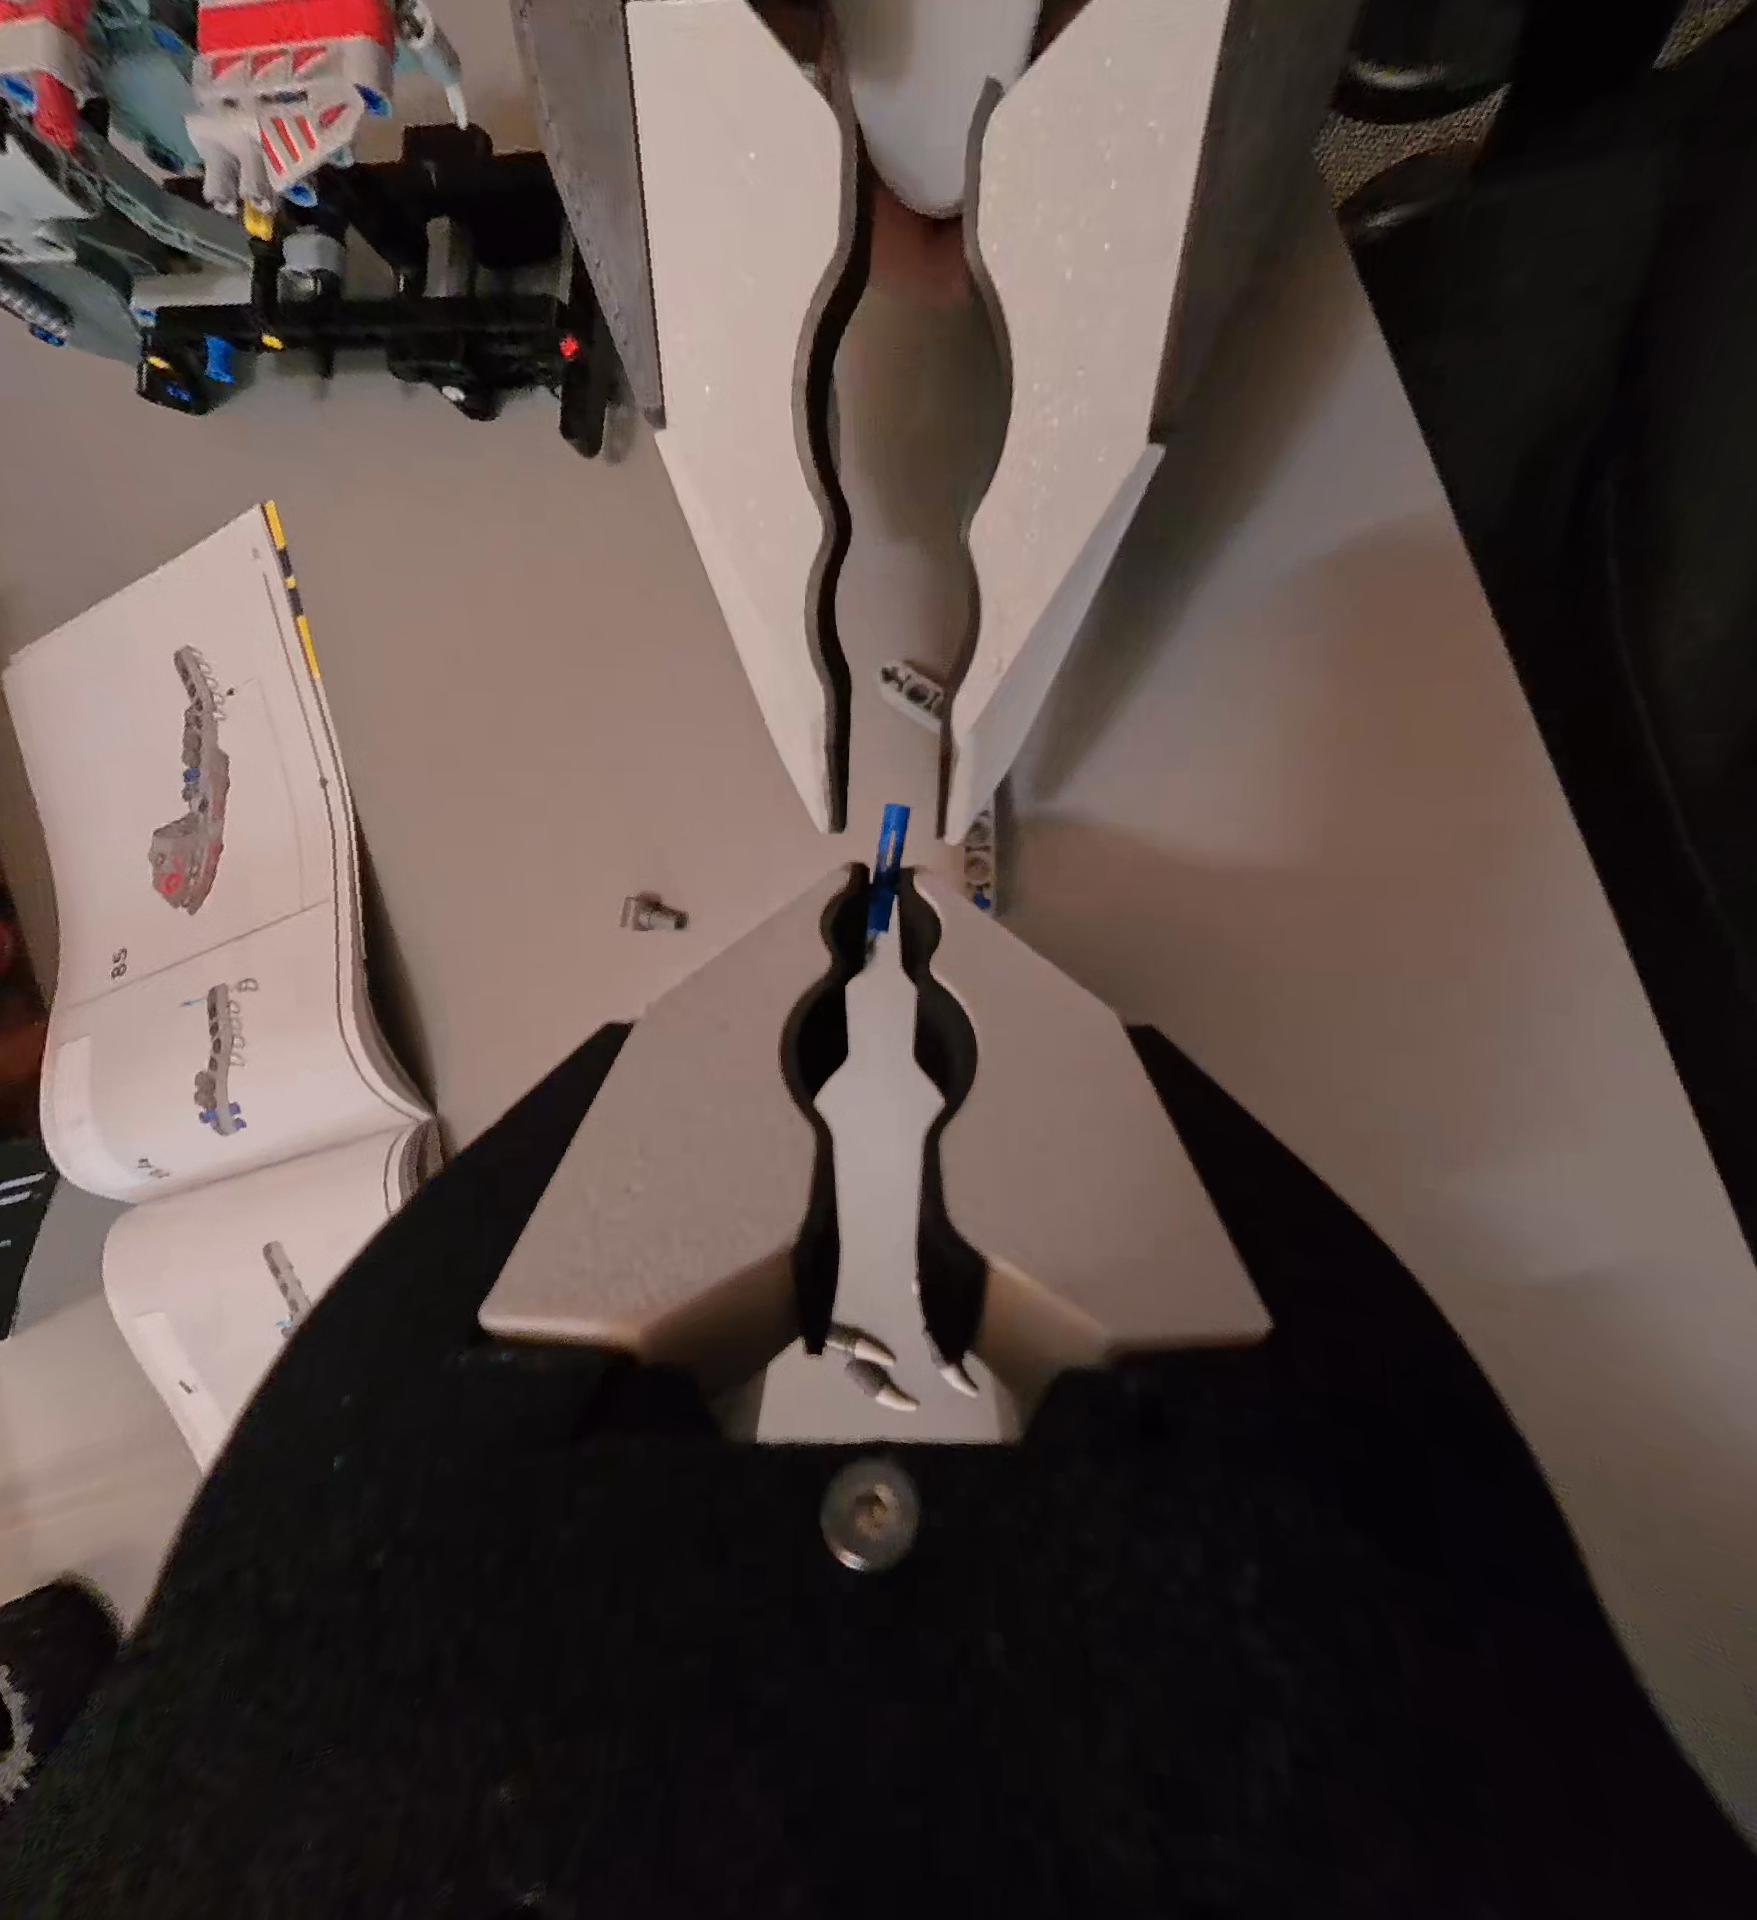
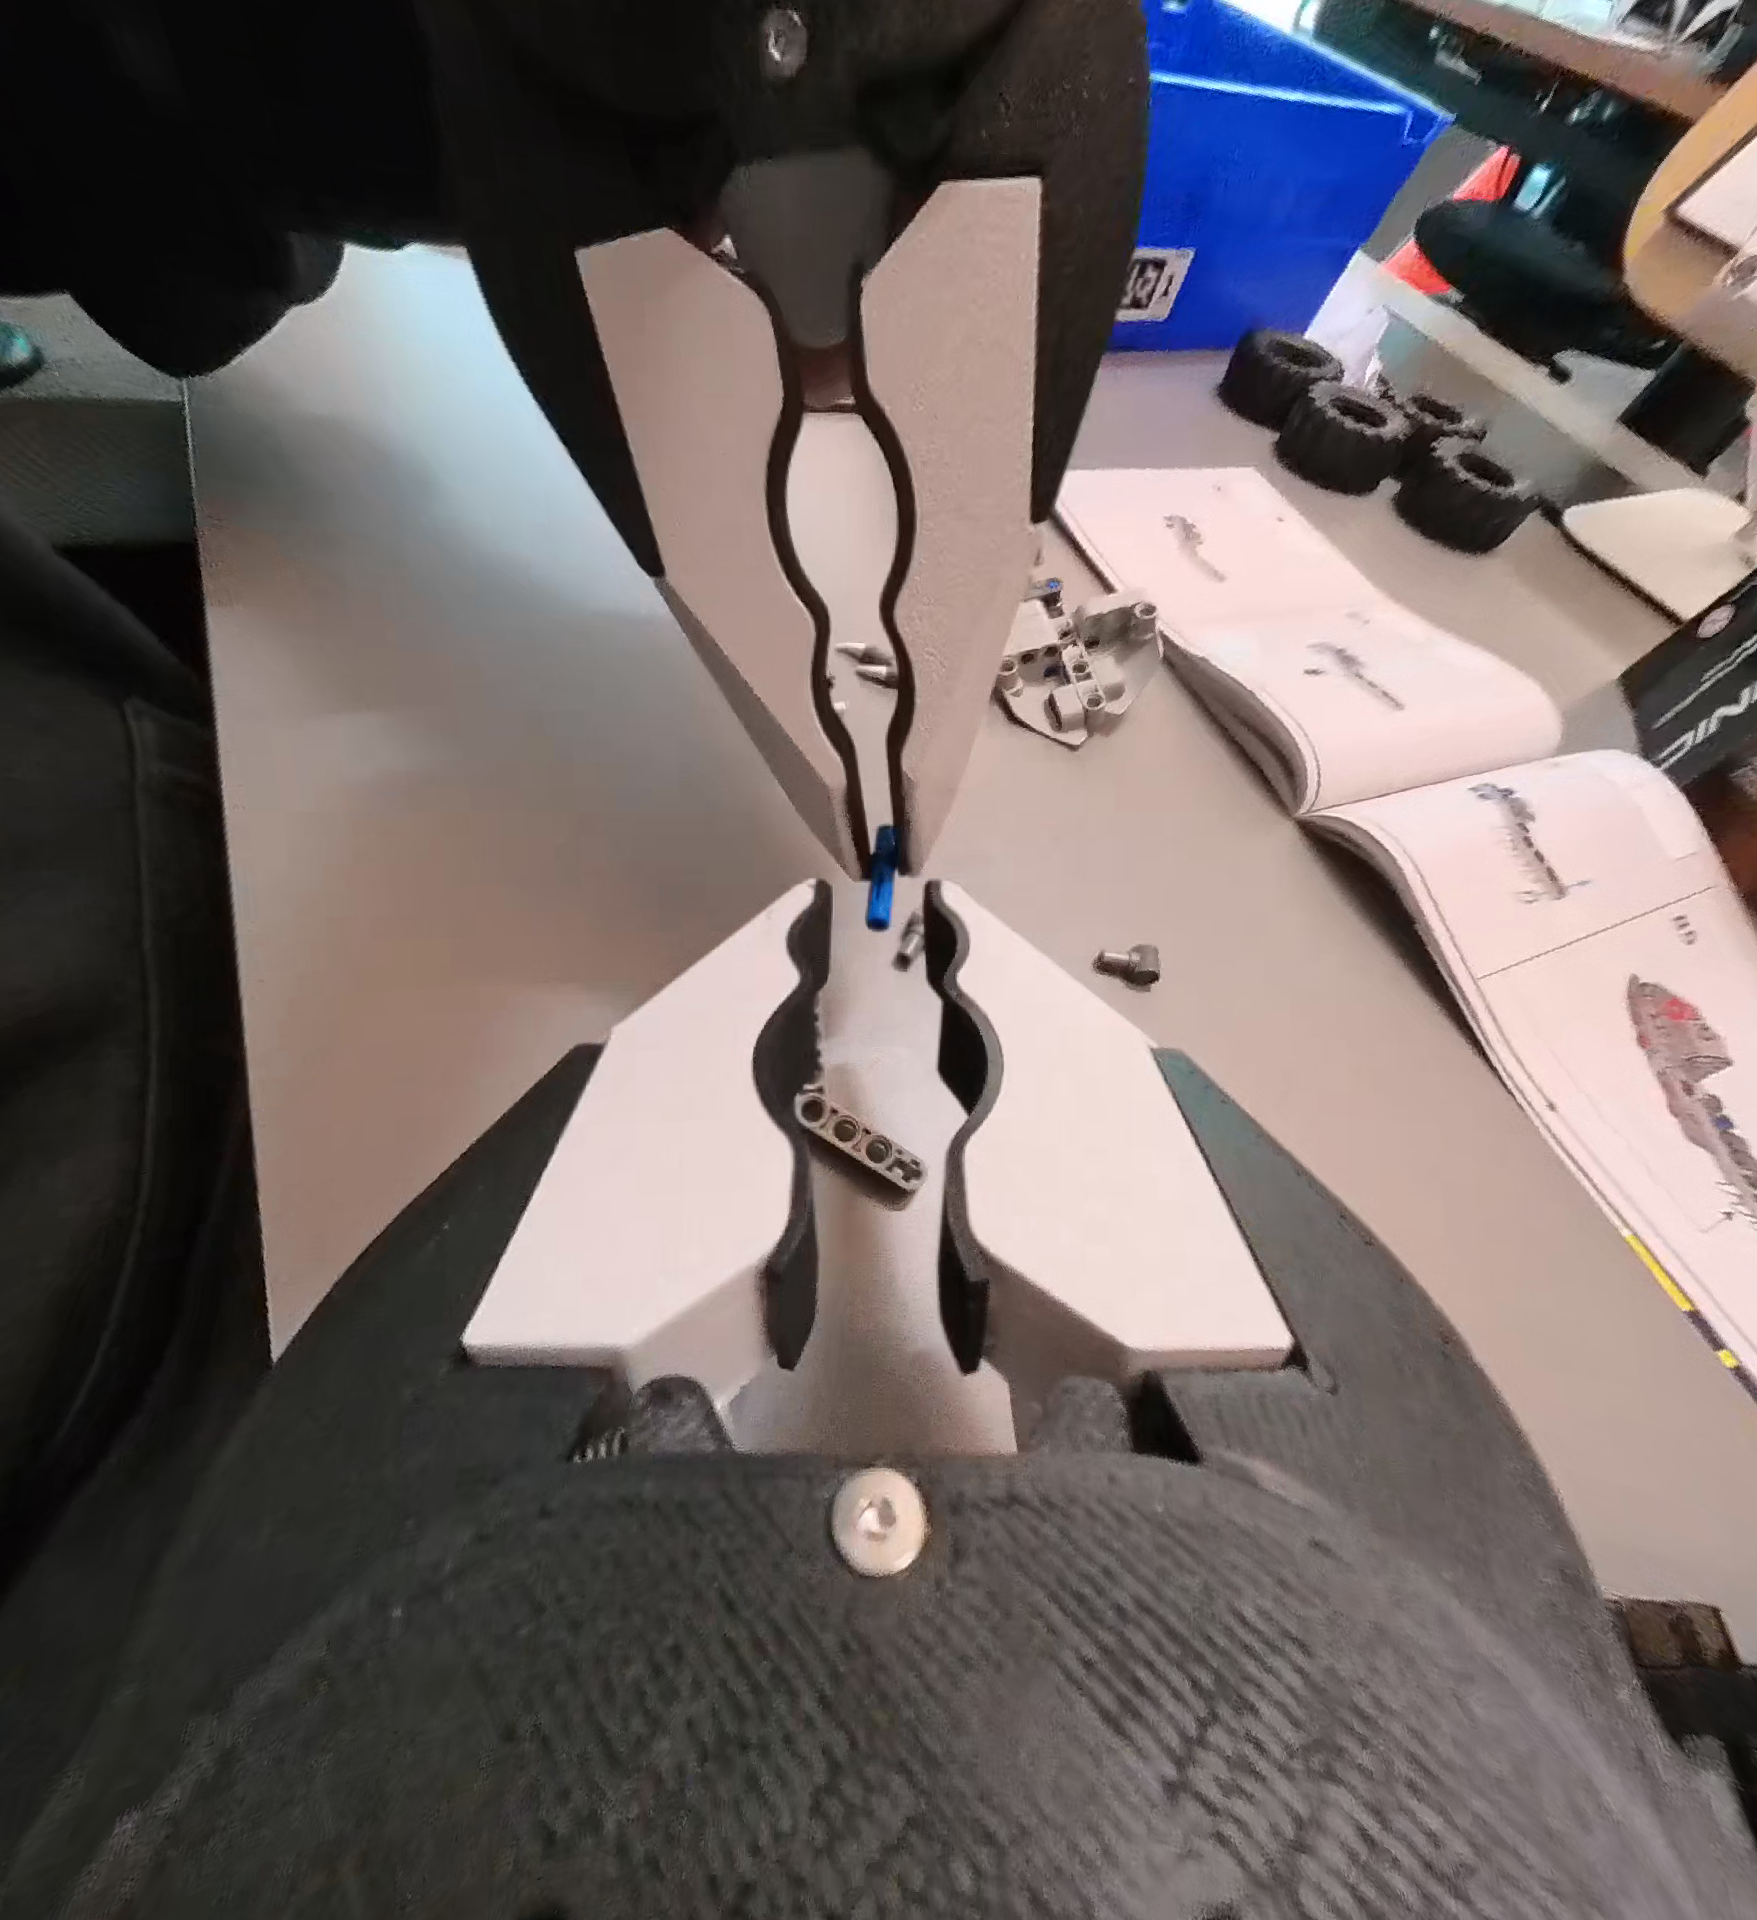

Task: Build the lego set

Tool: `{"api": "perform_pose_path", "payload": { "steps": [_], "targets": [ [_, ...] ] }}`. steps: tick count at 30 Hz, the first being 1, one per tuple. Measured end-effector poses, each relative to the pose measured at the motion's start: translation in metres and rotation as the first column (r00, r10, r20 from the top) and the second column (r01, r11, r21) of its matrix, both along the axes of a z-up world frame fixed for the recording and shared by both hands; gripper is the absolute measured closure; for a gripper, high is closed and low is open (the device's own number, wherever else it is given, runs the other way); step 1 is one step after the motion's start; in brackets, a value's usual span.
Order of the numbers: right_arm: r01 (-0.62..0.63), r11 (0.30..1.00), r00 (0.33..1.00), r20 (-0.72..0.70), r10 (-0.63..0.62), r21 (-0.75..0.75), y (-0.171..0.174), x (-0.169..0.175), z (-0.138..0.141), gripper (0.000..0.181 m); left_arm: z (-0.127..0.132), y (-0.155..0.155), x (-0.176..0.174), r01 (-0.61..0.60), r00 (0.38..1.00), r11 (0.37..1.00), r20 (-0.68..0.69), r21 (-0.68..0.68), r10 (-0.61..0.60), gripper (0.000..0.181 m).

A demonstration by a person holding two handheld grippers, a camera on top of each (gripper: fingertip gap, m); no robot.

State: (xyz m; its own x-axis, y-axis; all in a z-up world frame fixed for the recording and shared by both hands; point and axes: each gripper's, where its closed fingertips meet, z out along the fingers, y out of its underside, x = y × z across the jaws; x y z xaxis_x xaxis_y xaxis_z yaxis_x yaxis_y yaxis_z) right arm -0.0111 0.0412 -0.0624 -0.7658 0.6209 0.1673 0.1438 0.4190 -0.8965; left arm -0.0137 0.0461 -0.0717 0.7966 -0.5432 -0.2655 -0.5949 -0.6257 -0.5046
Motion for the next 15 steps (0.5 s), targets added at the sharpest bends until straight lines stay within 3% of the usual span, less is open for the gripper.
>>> {"api": "perform_pose_path", "payload": {
  "steps": [9,12,15],
  "targets": [
    [0.039,0.99,0.993,-0.116,-0.024,0.135,0.002,-0.004,0.004,0.178,0.011,0.003,-0.001,-0.055,0.998,0.997,0.043,0.056,0.053,0.179],
    [0.052,0.992,0.987,-0.158,-0.033,0.113,0.002,-0.006,0.011,0.178,0.021,0.005,-0.002,-0.095,0.989,0.987,0.121,0.131,0.079,0.179],
    [0.054,0.999,0.976,-0.209,-0.053,-0.001,0.006,-0.005,0.028,0.178,0.045,0.009,0.001,-0.177,0.947,0.946,0.308,0.273,0.089,0.176]
  ]
}}
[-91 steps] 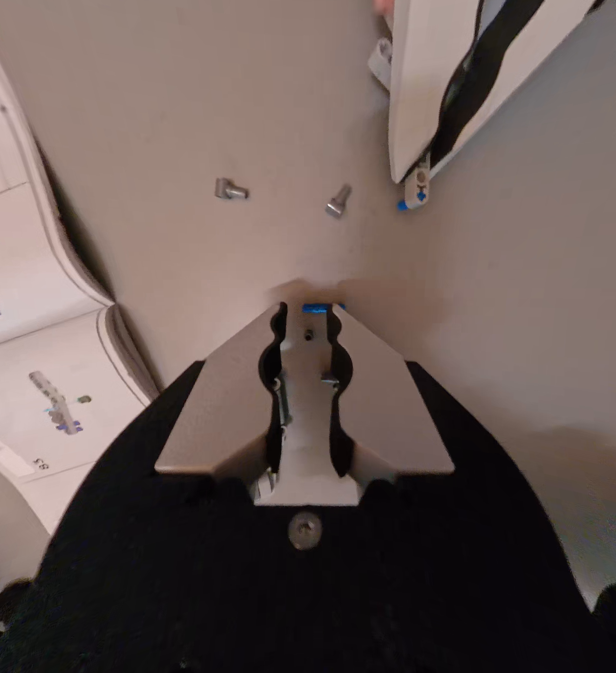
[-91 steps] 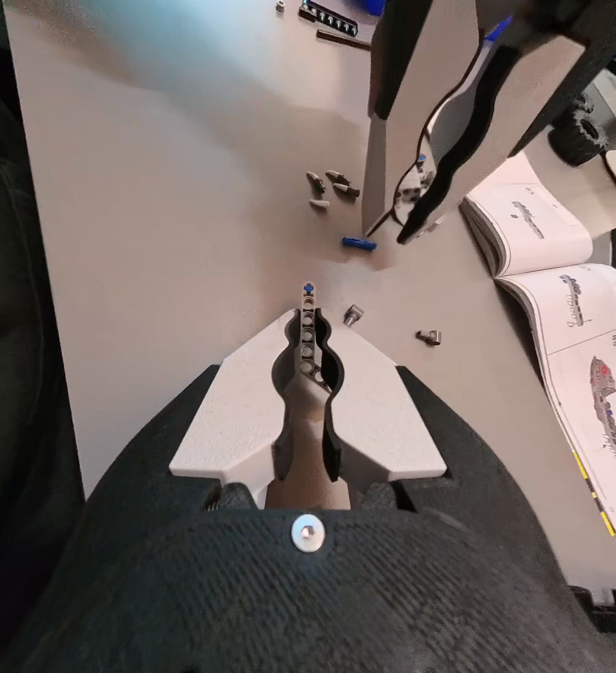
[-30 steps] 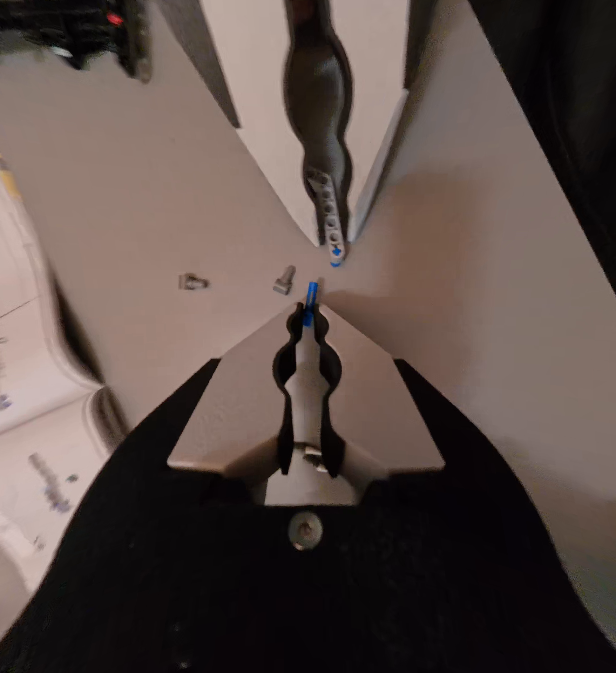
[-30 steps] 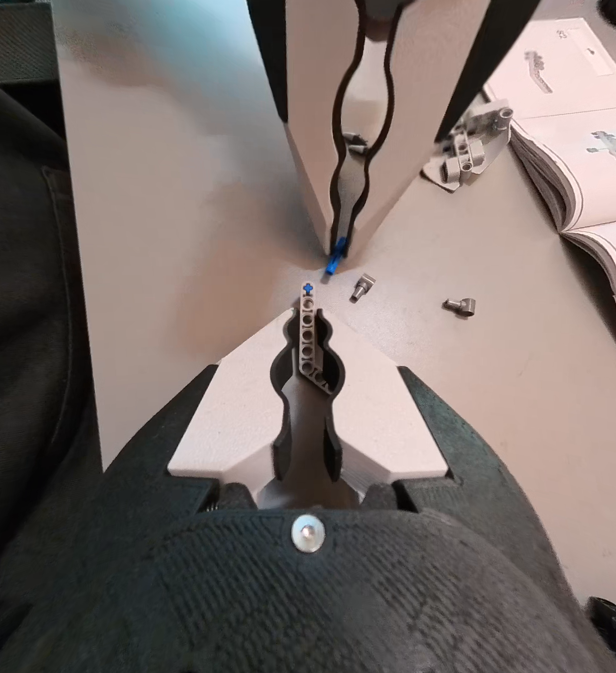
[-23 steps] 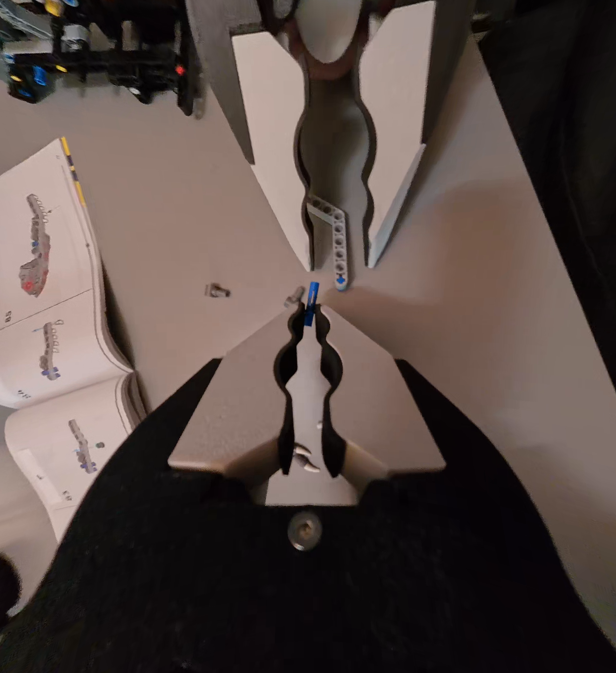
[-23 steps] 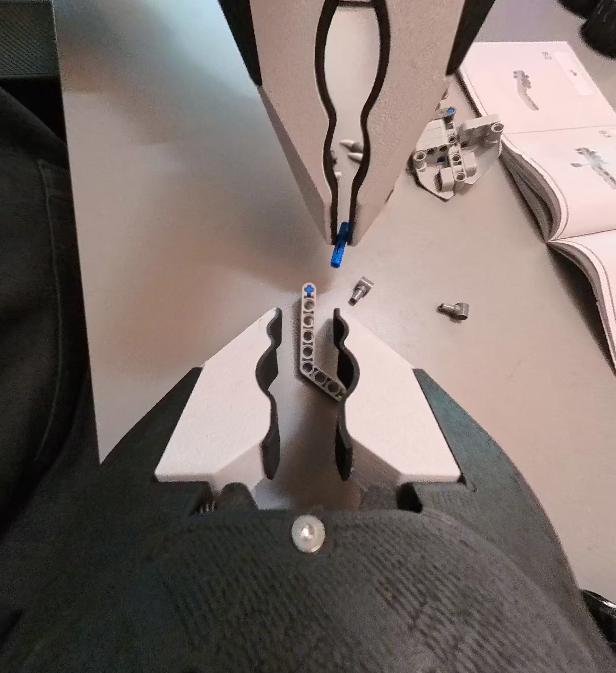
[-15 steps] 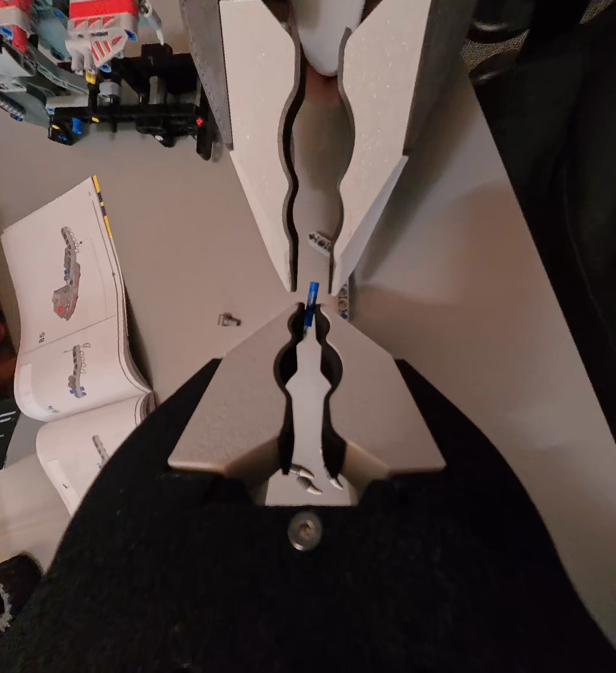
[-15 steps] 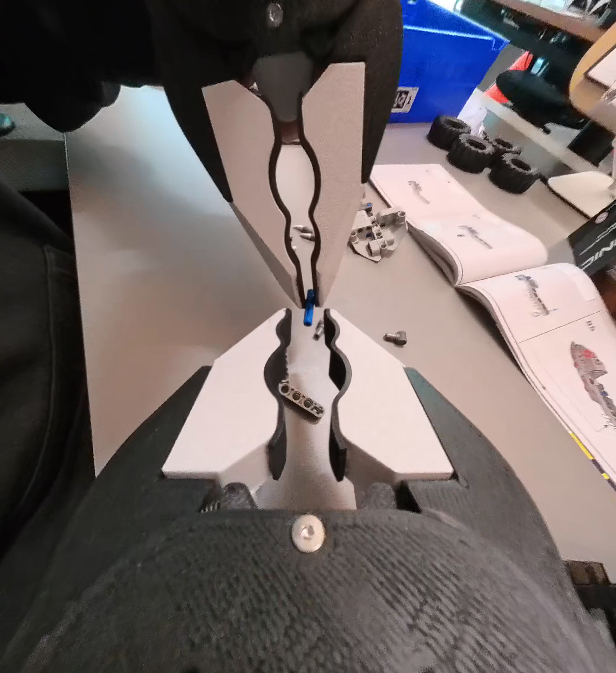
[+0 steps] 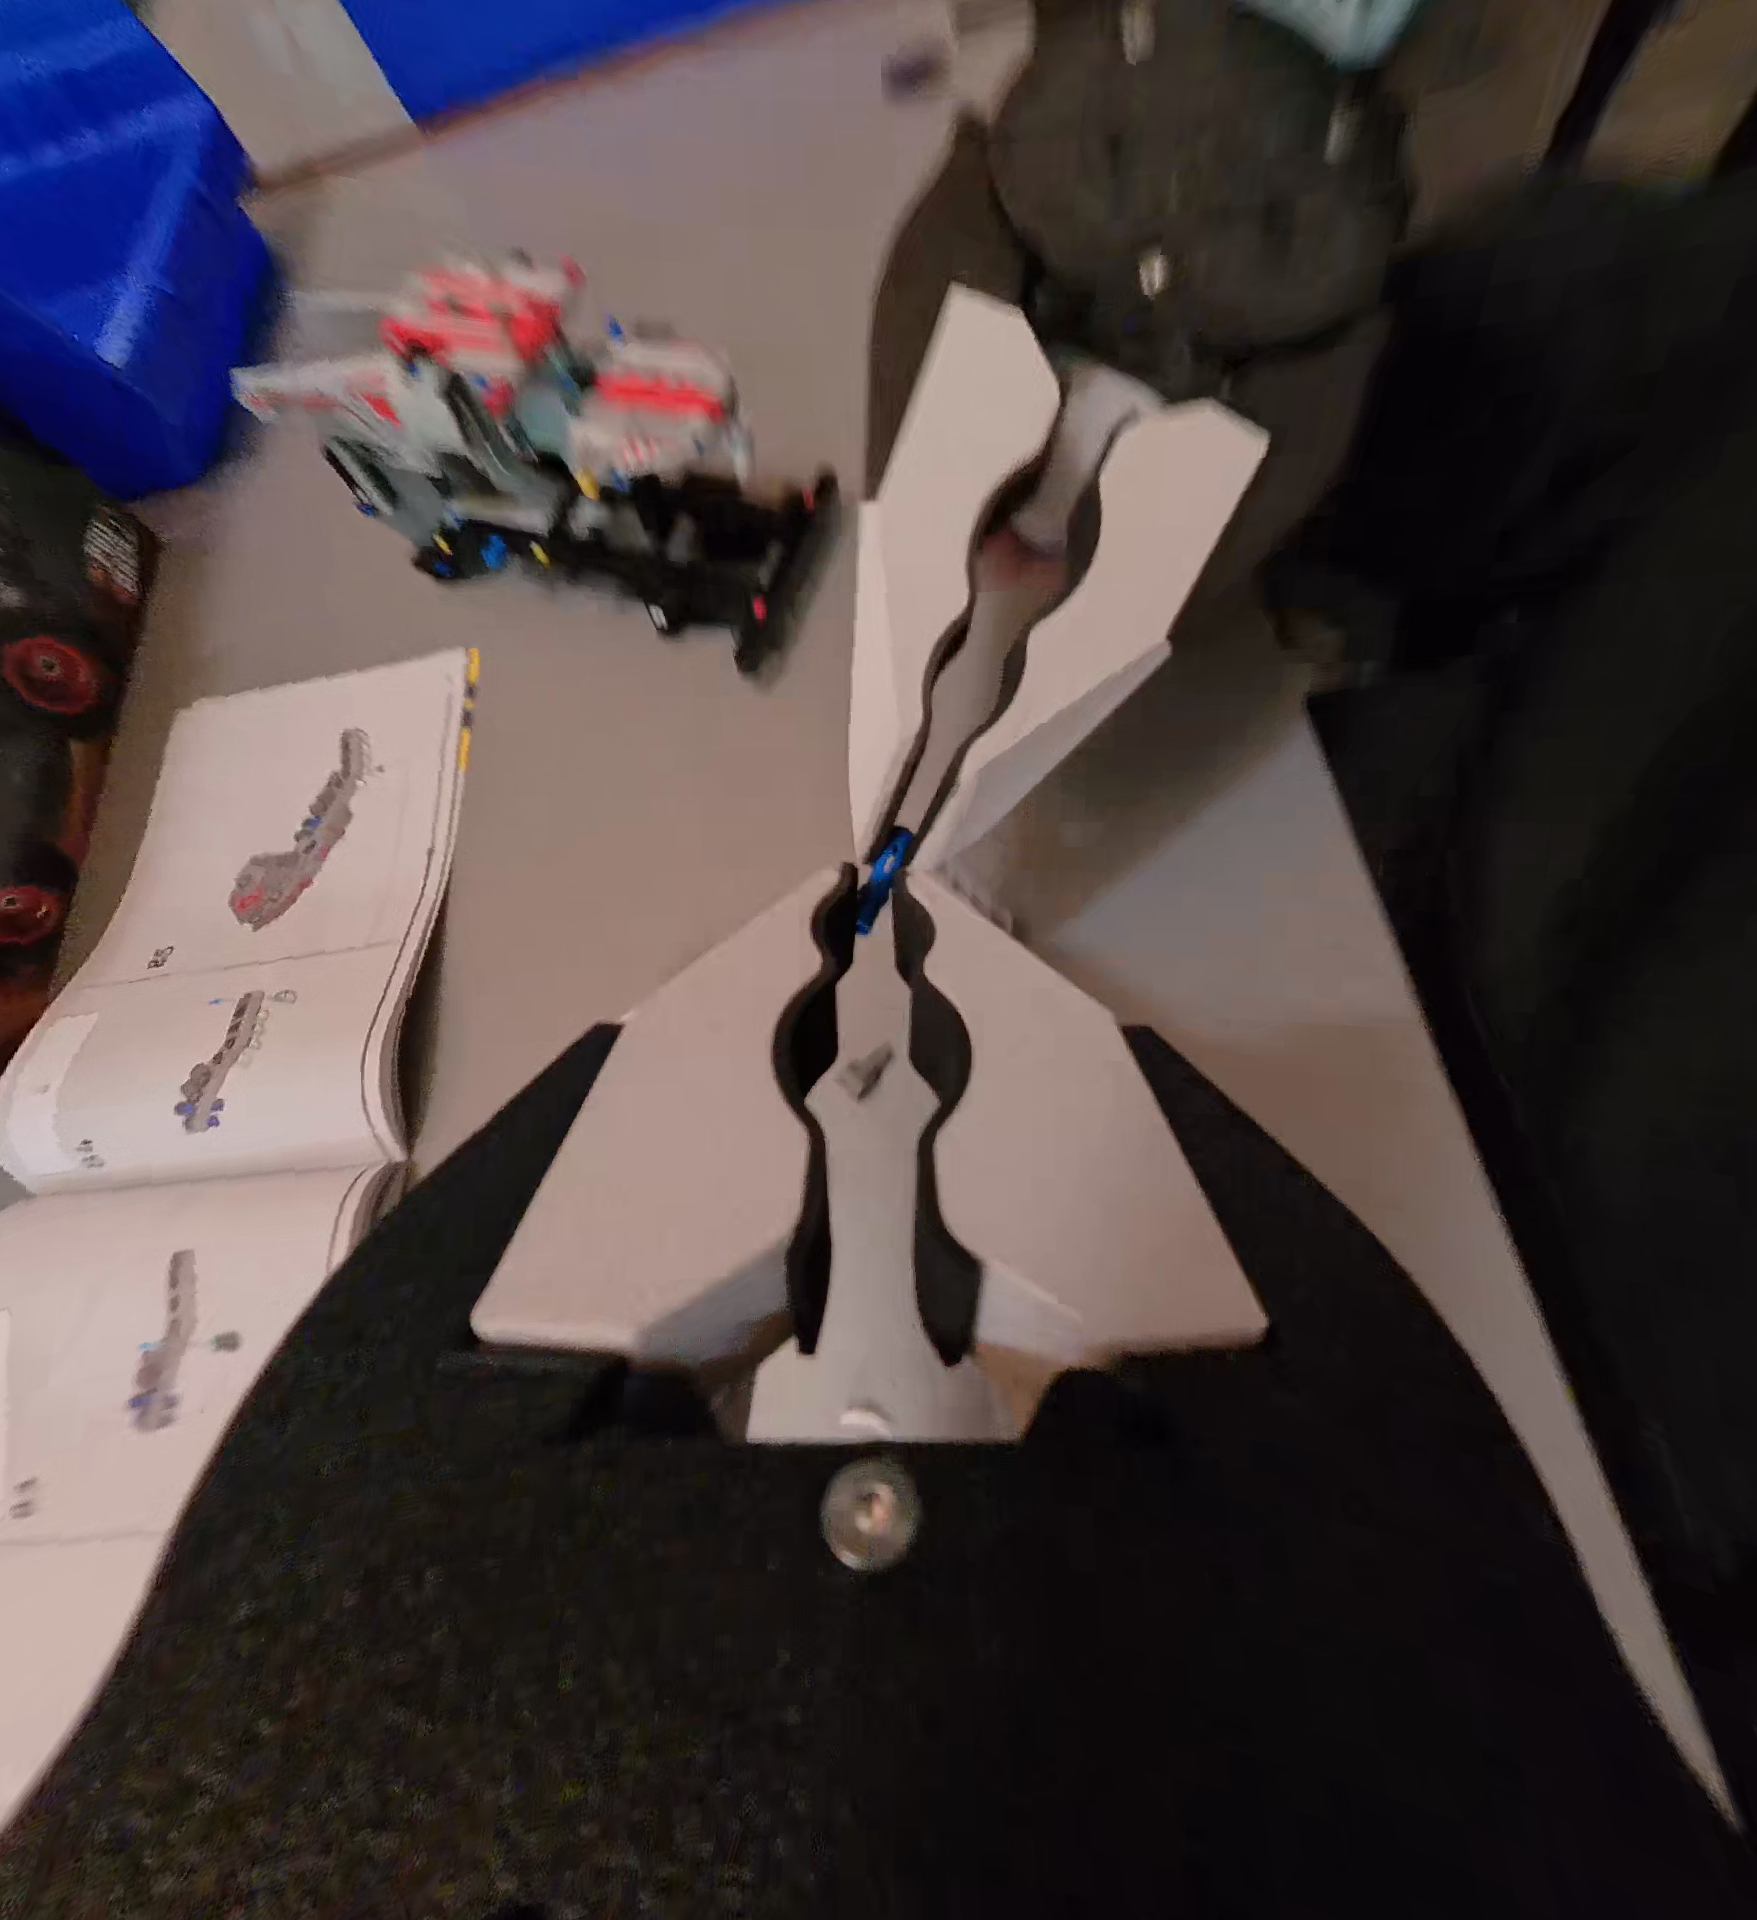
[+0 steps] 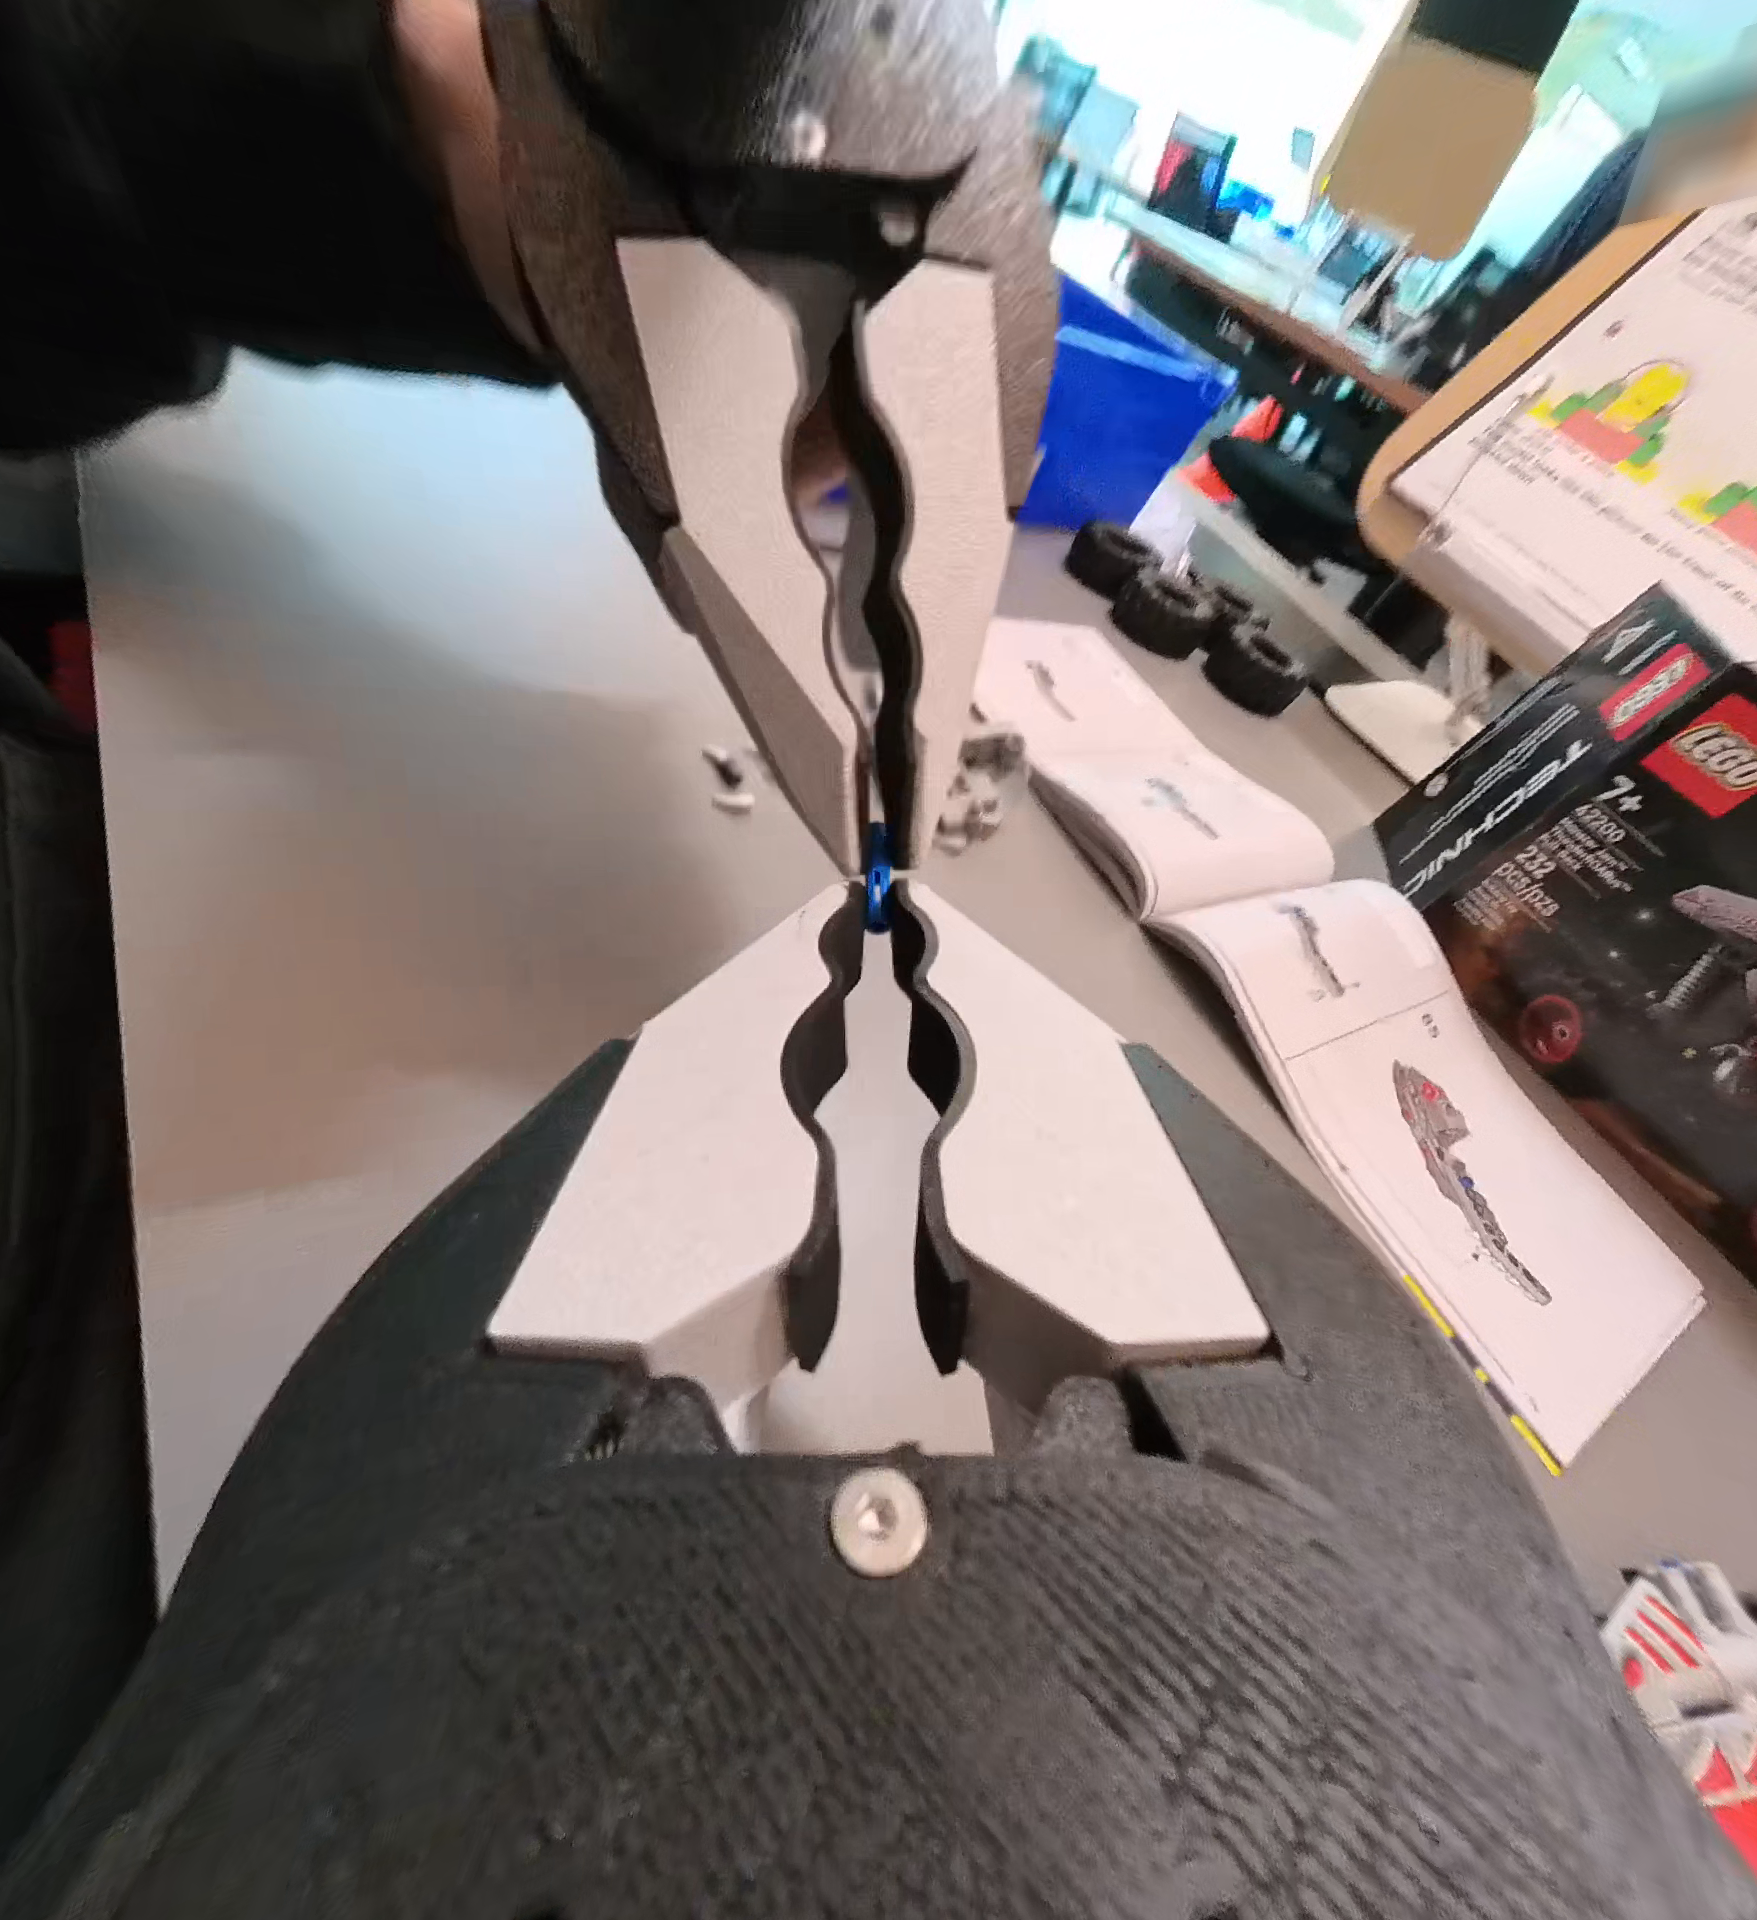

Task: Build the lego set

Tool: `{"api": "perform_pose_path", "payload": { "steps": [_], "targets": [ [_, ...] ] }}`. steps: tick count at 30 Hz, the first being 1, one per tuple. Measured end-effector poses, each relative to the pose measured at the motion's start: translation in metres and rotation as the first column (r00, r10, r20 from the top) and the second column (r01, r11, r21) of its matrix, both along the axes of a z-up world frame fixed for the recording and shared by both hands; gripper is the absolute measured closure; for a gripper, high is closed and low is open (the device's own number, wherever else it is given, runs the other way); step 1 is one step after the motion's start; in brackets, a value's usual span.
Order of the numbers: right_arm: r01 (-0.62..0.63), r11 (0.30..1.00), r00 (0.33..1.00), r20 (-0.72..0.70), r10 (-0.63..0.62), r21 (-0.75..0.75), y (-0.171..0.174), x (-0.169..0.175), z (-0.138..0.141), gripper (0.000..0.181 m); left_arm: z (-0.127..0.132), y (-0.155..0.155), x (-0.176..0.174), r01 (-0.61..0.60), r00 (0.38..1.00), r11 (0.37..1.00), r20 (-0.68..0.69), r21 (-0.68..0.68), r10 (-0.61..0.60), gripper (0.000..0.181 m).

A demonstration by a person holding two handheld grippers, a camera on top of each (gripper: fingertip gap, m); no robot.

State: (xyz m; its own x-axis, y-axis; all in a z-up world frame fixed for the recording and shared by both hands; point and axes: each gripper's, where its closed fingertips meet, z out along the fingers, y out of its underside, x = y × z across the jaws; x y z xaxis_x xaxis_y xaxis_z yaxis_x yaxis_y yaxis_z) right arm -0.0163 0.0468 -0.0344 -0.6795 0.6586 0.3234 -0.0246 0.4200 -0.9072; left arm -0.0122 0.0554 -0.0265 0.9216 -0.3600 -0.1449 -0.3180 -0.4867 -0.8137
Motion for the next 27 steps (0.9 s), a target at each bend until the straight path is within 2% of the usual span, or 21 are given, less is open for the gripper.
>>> {"api": "perform_pose_path", "payload": {
  "steps": [4,7,10,11,13,16,21,27],
  "targets": [
    [0.0,0.985,0.993,-0.115,-0.02,-0.172,0.004,0.002,0.032,0.179,0.035,0.0,0.005,-0.077,0.968,0.974,0.249,0.215,0.021,0.164],
    [-0.012,0.972,0.989,-0.148,-0.023,-0.234,0.003,0.005,0.04,0.179,0.043,-0.003,0.002,-0.143,0.947,0.948,0.318,0.285,0.048,0.156],
    [-0.027,0.968,0.99,-0.142,-0.009,-0.251,-0.001,0.007,0.04,0.179,0.046,-0.004,0.005,-0.177,0.928,0.931,0.369,0.32,0.05,0.159],
    [-0.029,0.968,0.99,-0.141,-0.007,-0.251,-0.002,0.007,0.039,0.179,0.047,-0.004,0.004,-0.187,0.928,0.923,0.369,0.335,0.054,0.161],
    [-0.045,0.967,0.991,-0.137,0.011,-0.25,-0.006,0.009,0.038,0.179,0.046,-0.006,0.014,-0.121,0.943,0.925,0.331,0.361,-0.006,0.181],
    [-0.05,0.969,0.988,-0.151,0.013,-0.243,-0.008,0.01,0.04,0.179,0.045,-0.007,0.015,-0.113,0.959,0.921,0.282,0.372,0.004,0.179],
    [-0.054,0.966,0.983,-0.185,0.006,-0.252,-0.004,0.012,0.046,0.179,0.051,-0.011,0.009,-0.167,0.938,0.908,0.344,0.384,0.027,0.159],
    [-0.085,0.965,0.974,-0.223,0.028,-0.25,-0.009,0.016,0.05,0.179,0.038,-0.01,0.014,-0.139,0.931,0.934,0.364,0.328,0.011,0.16]
  ]
}}
